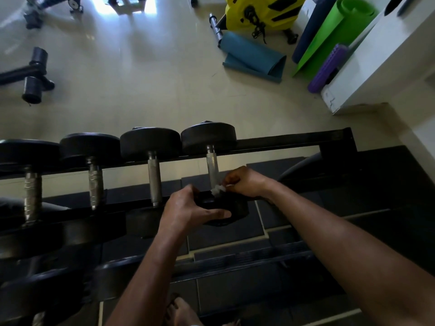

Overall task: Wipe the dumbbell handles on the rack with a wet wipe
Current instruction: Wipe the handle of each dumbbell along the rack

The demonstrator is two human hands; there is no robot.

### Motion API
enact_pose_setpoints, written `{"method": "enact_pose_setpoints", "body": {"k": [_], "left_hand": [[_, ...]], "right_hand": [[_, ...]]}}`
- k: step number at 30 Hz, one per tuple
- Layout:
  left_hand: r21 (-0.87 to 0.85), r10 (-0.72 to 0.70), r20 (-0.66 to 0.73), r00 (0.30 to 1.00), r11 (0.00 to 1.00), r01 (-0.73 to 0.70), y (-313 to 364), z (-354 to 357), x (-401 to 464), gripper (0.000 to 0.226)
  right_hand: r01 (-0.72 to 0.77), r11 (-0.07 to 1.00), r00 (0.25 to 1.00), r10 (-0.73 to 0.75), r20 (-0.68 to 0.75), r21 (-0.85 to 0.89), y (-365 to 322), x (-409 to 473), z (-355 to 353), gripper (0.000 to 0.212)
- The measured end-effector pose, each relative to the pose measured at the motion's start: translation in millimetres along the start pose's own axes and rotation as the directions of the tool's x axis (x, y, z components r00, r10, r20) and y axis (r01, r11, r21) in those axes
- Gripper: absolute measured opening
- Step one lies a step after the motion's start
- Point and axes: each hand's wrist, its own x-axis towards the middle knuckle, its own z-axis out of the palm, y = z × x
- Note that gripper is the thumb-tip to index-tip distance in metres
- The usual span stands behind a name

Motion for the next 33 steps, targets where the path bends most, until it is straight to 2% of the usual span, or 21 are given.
{"method": "enact_pose_setpoints", "body": {"k": [7, 10, 13, 19, 21, 26, 29, 31, 33], "left_hand": [[-0.034, -0.007, 0.004, 1.0, 0.999, 0.007, 0, 1, 1, 0.077], [-0.032, -0.017, 0.01, 1.0, 0.999, 0.017, 1, -1, 0, 0.077], [-0.029, -0.022, 0.005, 1.0, 0.999, 0.022, 2, 0, 1, 0.076], [-0.058, -0.013, 0.011, 1.0, 0.998, 0.013, 0, 2, -3, 0.073], [-0.053, -0.012, 0.007, 1.0, 0.999, 0.012, 0, 1, -3, 0.074], [-0.046, -0.021, 0.005, 1.0, 0.999, 0.021, 4, 2, -5, 0.072], [-0.044, -0.018, 0.006, 1.0, 0.999, 0.018, 4, 3, -7, 0.069], [-0.041, -0.016, 0.003, 1.0, 0.999, 0.016, 5, 3, -8, 0.067], [-0.048, -0.026, 0.0, 1.0, 0.999, 0.026, 6, 3, -9, 0.066]], "right_hand": [[-0.054, 0.998, 0.998, 0.054, -0.008, 0.016, 6, 6, 5, 0.015], [-0.066, 0.997, 0.997, 0.065, -0.031, -0.031, 4, 10, 8, 0.01], [-0.06, 0.997, 0.997, 0.057, -0.055, -0.052, 1, 13, 12, 0.016], [-0.074, 0.981, 0.997, 0.078, -0.013, 0.18, -5, -4, 7, 0.018], [-0.059, 0.977, 0.997, 0.067, -0.03, 0.207, -5, -9, 10, 0.018], [0.014, 0.993, 0.978, 0.01, -0.207, 0.114, -8, -13, 16, 0.014], [0.12, 0.987, 0.96, -0.088, -0.265, 0.109, -19, -17, 14, 0.017], [0.178, 0.984, 0.945, -0.176, -0.275, -0.018, -20, -15, 16, 0.02], [0.169, 0.972, 0.954, -0.203, -0.221, -0.161, -20, -12, 16, 0.018]]}}
